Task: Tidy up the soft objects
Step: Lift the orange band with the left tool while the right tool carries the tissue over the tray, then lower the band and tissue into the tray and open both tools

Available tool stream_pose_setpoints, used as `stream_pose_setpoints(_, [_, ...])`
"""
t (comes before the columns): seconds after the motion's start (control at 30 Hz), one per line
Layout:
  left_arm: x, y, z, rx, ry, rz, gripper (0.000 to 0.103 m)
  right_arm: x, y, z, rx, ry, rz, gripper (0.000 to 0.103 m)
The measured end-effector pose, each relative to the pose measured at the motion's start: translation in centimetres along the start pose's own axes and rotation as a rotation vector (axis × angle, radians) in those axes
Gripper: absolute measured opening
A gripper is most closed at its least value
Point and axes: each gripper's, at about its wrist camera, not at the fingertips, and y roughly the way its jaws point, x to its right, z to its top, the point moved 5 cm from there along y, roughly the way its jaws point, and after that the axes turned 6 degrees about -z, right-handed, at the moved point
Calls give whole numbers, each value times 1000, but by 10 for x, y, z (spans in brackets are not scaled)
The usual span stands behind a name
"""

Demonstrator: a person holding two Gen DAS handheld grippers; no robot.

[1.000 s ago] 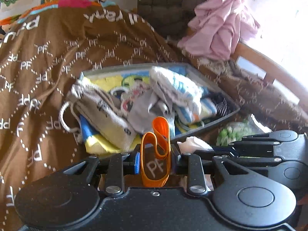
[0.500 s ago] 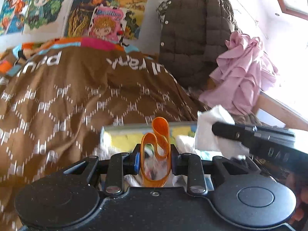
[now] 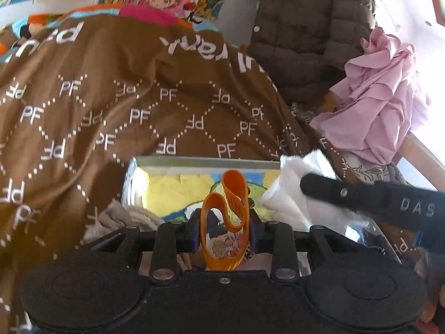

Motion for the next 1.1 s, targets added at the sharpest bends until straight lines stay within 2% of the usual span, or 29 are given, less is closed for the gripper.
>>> stream_pose_setpoints(0.23, [-2, 5, -10, -13, 2, 35, 36, -6, 3, -17, -45, -93, -51, 7])
stream_pose_setpoints(0.5, [5, 3, -11, -19, 37, 38, 42, -13, -6, -21, -41, -131, -71, 10])
stream_pose_setpoints(0.87, [13, -5, -11, -18, 50, 50, 58, -1, -14, -17, -32, -109, -113, 27])
stream_pose_setpoints(0.97, [14, -11, -10, -8, 51, 59, 67, 2, -19, -15, -27, -100, -126, 34])
stream_pose_setpoints(1.1, [16, -20, -7, 6, 57, 79, 72, 7, -27, -13, -16, -96, -145, 44])
